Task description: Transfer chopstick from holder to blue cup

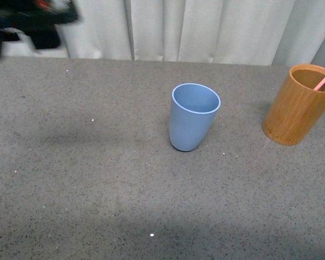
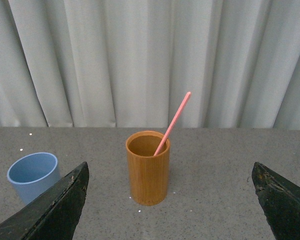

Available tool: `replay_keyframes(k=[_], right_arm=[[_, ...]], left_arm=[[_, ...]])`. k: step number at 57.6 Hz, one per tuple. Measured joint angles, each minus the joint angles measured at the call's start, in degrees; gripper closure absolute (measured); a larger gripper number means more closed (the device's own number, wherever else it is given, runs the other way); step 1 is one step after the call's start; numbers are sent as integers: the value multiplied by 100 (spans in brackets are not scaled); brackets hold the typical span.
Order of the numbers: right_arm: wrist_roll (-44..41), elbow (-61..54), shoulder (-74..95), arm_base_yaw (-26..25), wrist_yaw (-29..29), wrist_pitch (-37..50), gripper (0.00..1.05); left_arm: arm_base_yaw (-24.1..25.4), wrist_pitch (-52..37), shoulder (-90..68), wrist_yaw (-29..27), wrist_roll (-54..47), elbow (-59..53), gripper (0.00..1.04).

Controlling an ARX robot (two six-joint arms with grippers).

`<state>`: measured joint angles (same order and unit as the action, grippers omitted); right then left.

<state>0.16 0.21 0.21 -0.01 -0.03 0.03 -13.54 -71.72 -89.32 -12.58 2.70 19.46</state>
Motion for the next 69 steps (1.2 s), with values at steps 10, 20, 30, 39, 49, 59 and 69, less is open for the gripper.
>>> replay_keyframes(k=[10,20,30,39,49,59,69], right_arm=[[0,0,0,0,-7,0,10],[0,0,0,0,-2,0,10],[0,0,0,0,-7,0,10],[0,0,0,0,-7,0,10],[0,0,0,0,-4,0,10],[0,0,0,0,-4,0,10],[0,0,0,0,-4,0,10]], left_arm=[[1202,1113,1884,1128,-142,-1451,99],[1327,4352,5532,1263,-186,-1832,101],[1340,7047,8620,1259,-221,-1832,101],[1340,7163,8887,1259,-223,-1832,101],[1340,7169,8907,1259,-223,-1832,101],[1340,7169,8909,1259,-223,-1832,101],[1340,7169,8909,1259,-223,-1832,89]])
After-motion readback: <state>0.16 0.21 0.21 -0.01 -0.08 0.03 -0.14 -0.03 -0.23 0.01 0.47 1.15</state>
